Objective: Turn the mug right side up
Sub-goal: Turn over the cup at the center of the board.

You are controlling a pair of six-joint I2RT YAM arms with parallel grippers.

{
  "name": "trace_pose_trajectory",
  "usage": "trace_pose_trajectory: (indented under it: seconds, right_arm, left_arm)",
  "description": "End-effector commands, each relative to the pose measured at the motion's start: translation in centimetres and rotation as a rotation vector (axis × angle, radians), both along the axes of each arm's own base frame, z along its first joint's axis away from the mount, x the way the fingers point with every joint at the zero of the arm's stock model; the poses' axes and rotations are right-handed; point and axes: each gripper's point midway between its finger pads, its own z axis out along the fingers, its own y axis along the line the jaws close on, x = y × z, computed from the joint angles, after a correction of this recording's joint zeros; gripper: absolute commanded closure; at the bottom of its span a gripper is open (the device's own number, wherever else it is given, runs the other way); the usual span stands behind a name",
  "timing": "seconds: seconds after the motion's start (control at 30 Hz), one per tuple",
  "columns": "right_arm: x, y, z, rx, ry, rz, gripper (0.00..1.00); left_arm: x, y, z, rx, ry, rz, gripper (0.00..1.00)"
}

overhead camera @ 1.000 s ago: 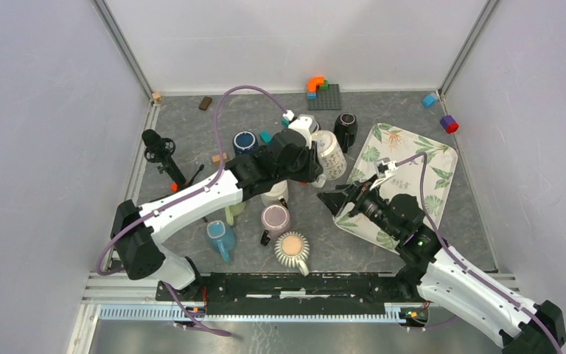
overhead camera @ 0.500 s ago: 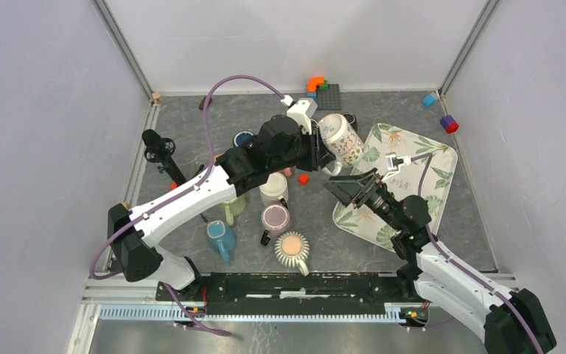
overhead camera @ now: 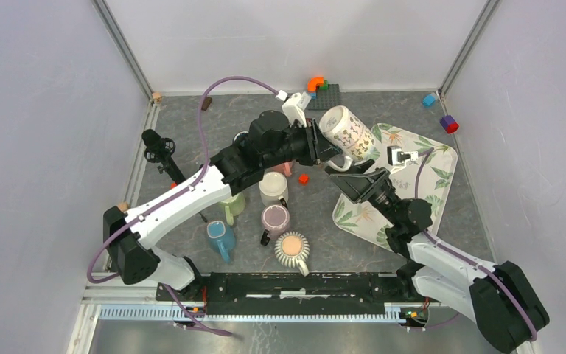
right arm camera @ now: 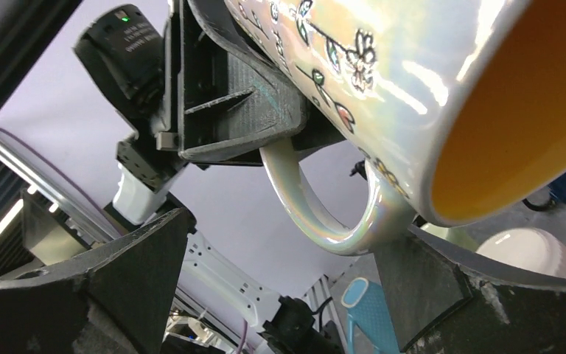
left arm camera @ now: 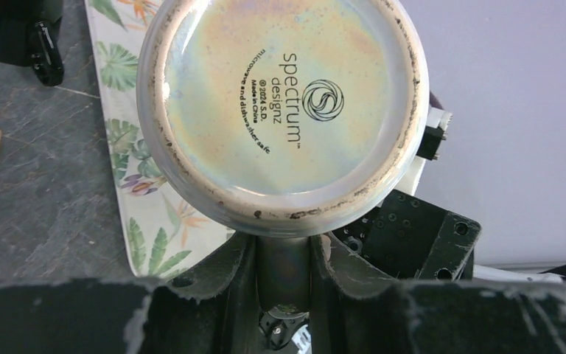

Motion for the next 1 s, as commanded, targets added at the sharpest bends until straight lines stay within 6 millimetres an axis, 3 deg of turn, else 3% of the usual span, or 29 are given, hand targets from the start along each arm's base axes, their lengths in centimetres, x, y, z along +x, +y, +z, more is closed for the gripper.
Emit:
trace_pose_trajectory:
  seconds: [0.0,0.23,0.53,0.73,0.97]
  right_arm:
    - [-1.8,-0.9,5.0,0.130,-0.150,0.034,0.02]
    - [-1.2,-1.5,5.9,0.185,-0.133,0.019,0.05]
    - [-0.9,-1.3,6.9,0.218,-0.133,0.041,0.21]
    - [-0.6,-1.0,6.7,0.192,-0.123,0.032,0.45]
    - [0.1,-0.6,6.5,0.095,-0.137,-0.018,0.88]
  left_arm:
    - [-1.4,0.7,9.9,-0.309,-0.135,-0.050,0.98]
    - [-2.0,1.0,9.6,-0.347,-0.126,-0.070,0.98]
    - [-2.9,0.9,8.9,-0.378,-0.123,-0.117,0.98]
    - [-3.2,0.9,8.0,-0.373,-0.117,-0.130,0.98]
    - [-3.9,1.1,7.4,-0.366,-0.127,-0.162,0.98]
